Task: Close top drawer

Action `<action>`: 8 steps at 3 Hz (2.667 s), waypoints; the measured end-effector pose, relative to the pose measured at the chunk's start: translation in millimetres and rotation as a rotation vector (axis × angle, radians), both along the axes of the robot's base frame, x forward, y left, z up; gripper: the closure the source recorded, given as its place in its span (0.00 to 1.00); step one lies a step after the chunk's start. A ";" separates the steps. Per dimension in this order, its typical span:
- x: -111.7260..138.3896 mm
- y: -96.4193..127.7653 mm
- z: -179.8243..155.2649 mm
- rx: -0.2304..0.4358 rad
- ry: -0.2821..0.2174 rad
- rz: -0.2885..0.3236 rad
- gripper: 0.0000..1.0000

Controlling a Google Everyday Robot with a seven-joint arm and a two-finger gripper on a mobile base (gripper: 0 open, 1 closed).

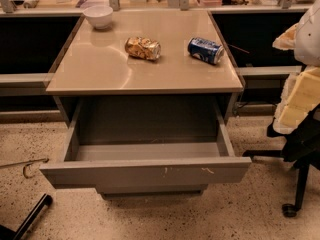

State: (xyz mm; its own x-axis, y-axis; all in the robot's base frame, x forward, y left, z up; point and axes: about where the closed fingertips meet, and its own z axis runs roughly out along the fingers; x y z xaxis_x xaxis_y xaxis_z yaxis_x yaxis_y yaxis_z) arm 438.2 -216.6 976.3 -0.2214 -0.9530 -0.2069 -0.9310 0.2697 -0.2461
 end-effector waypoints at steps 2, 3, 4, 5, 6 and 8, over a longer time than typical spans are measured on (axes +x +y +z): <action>2.5 0.5 -16.6 0.032 0.024 0.008 0.00; 6.6 3.4 -84.0 0.137 0.150 0.034 0.00; 3.0 12.8 -168.6 0.256 0.333 0.058 0.00; 3.0 12.8 -168.6 0.256 0.333 0.058 0.00; -7.6 24.7 -188.4 0.290 0.357 0.085 0.00; -47.4 62.5 -302.1 0.393 0.516 0.237 0.00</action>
Offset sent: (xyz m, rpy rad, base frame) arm 0.0057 -0.0004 -0.0445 0.0770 0.0793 0.0212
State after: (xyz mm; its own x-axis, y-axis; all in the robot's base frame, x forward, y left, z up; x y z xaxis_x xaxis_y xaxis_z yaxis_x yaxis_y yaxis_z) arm 390.8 -154.1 674.2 -0.1789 -0.8637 -0.4711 -0.9476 0.0225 0.3187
